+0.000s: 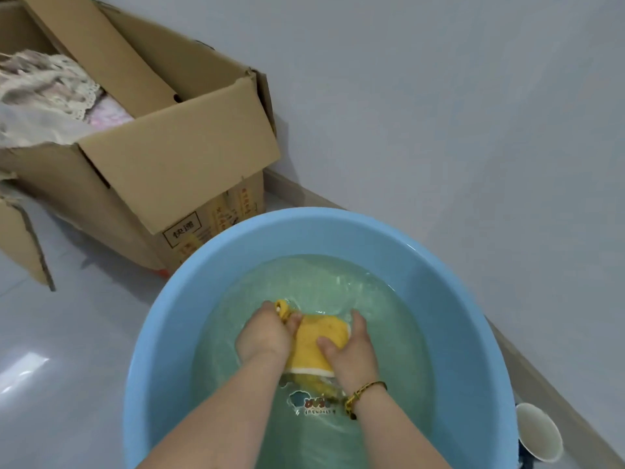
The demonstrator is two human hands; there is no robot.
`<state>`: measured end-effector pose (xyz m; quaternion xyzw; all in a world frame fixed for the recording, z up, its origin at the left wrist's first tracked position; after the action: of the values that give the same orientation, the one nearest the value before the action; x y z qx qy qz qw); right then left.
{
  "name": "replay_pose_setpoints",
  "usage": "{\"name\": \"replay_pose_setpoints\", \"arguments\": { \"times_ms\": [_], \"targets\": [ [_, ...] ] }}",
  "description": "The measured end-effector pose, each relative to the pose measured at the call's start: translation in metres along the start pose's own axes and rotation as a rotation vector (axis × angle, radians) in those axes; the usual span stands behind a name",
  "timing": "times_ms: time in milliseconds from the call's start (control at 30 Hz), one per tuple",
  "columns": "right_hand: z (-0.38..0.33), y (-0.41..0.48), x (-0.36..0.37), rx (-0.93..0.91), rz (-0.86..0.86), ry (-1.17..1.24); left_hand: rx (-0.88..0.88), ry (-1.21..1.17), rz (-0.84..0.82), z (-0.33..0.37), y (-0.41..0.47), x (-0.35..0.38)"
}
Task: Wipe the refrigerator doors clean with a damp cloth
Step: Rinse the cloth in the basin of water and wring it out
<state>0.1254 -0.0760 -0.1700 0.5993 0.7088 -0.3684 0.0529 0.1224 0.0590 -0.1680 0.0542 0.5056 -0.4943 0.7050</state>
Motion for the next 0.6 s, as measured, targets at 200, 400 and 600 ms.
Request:
{"name": "replay_pose_setpoints", "arguments": {
  "times_ms": [200, 400, 600],
  "targets": [
    [-0.003, 0.003, 0.008, 0.005, 0.044, -0.327, 0.062, 0.098, 0.043, -0.003, -0.001, 0.005],
    [-0.033, -0.012, -0.003, 0.035, 0.026, 0.256, -0.041, -0.461, -0.043, 0.005, 0.001, -0.01],
    [-0.077, -0.047, 0.006, -0.154, 0.182, 0.296, 0.003, -0.915, -0.012, 0.029, -0.035, -0.033]
  ]
}}
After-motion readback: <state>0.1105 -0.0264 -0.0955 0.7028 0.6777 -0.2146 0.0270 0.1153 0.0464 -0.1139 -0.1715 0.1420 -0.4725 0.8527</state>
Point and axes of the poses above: each hand's wrist, its own y-axis towards the middle knuckle, its own x-axis out of the palm, z = x × y, the point moved 3 cm from there along y, towards the middle knuckle, and after that the axes turned 3 degrees about -y, right-handed, at the moved point
